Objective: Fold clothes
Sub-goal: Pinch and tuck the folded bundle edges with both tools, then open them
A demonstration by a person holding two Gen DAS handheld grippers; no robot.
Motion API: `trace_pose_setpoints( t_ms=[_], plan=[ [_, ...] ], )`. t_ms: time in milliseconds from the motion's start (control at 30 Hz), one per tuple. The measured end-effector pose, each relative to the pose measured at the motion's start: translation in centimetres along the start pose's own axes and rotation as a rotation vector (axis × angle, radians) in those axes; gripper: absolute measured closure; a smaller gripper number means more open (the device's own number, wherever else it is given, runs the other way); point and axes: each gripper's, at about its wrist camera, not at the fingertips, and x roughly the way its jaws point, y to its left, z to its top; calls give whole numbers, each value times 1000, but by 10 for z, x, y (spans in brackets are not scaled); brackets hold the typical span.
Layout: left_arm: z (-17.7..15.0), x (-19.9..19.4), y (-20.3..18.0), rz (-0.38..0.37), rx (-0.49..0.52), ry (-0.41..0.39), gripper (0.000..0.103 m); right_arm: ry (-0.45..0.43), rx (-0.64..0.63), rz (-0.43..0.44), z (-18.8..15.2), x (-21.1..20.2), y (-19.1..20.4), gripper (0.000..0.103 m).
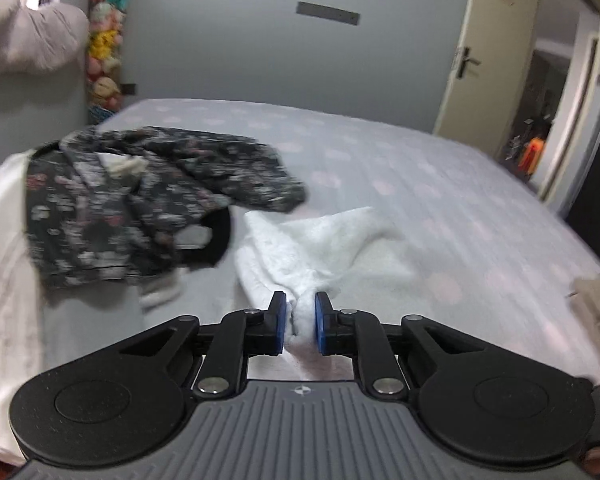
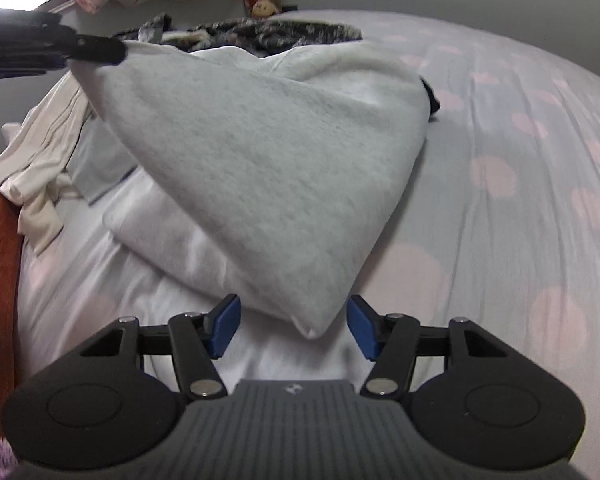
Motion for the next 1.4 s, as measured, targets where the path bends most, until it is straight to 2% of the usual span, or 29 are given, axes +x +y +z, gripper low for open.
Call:
trace_pose_setpoints(
  t_ms=[33,100,200,300,400,533,733,867,1000,1100,1167,1267,1300,1333,1400],
  plan=[
    [-5,3,6,19,-7,17,91,-3,4,-8,1,1,0,58],
    [-22,14,23,30,-69,67,91,-1,13,-7,0,3,-1,59],
    [-54,37,45,57,-140,140,91,14,20,1,-5,6,-3,70],
    [-76,54,53,85,-141,141,90,16,20,-3,-7,7,-4,77],
    [-90,73,43,140,-67,172,90,18,19,-6,-9,9,-4,82],
    [-92,71,46,127,-90,162,90,20,19,-10,-13,11,-5,91],
    [-98,58,54,79,-154,124,89,5,-16,-28,-18,-5,-5,96],
    [-96,53,52,69,-162,114,88,36,-15,-48,-23,-7,-6,103],
    [-96,48,59,45,-216,103,85,55,37,-64,-30,-12,-19,103],
    [-97,40,65,58,-256,99,71,39,81,-39,-30,-16,-27,102],
    [-97,33,67,92,-273,96,56,15,85,-26,-29,-19,-27,97],
    [-99,21,75,97,-348,82,49,-19,87,-3,-26,-21,-26,94],
    [-99,17,79,83,-390,75,48,-29,95,5,-25,-21,-27,83],
    [-101,14,86,51,-461,67,44,-38,108,11,-24,-21,-28,67],
    [-104,13,99,-5,-590,56,38,-53,148,27,-22,-20,-33,61]
  ],
)
